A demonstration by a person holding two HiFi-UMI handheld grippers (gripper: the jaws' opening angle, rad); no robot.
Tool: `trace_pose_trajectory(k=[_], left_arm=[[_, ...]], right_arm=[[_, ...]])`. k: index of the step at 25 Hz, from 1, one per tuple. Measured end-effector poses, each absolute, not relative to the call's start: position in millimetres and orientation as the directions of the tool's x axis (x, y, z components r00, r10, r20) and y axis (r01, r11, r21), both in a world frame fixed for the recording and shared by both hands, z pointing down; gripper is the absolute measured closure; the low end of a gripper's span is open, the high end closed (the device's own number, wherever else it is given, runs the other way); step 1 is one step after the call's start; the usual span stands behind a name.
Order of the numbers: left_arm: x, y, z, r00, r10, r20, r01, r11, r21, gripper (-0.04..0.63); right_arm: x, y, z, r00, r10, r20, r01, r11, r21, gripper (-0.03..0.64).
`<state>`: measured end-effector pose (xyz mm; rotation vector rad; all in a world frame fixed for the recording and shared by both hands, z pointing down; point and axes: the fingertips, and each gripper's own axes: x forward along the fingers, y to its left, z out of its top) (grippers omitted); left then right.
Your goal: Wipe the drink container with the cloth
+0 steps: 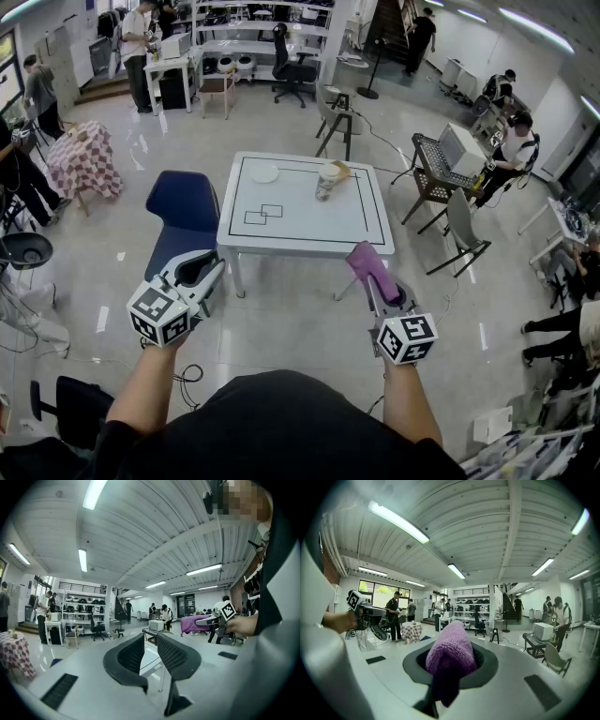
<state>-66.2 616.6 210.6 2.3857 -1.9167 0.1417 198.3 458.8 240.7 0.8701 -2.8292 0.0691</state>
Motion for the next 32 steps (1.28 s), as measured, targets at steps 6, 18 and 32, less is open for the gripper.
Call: trace_pose_trajectory(k=[6, 18, 32], left_arm=[[-74.6, 620.6, 209.8, 0.237, -0.964, 0.123, -0.971, -0.237, 0.014, 0.499], [-86.0, 579.9, 235.4, 0.248, -0.955, 0.162, -0.969, -0.244, 0.041, 0.500], [-100.9, 465.6, 252.2, 0.191, -0.964, 0.187, -0.981, -0.180, 0.069, 0.500]], right_arm=[[194.8, 466.6, 239.6, -0.799, -0.566, 0.201, -0.575, 0.818, 0.018, 0.529], [175.0, 427.0, 262.3, -0.807, -0.553, 0.207, -0.571, 0.820, -0.038, 0.528], [143.1, 294.5, 287.8, -0.834, -0.499, 0.238, -0.527, 0.847, -0.070, 0.528]])
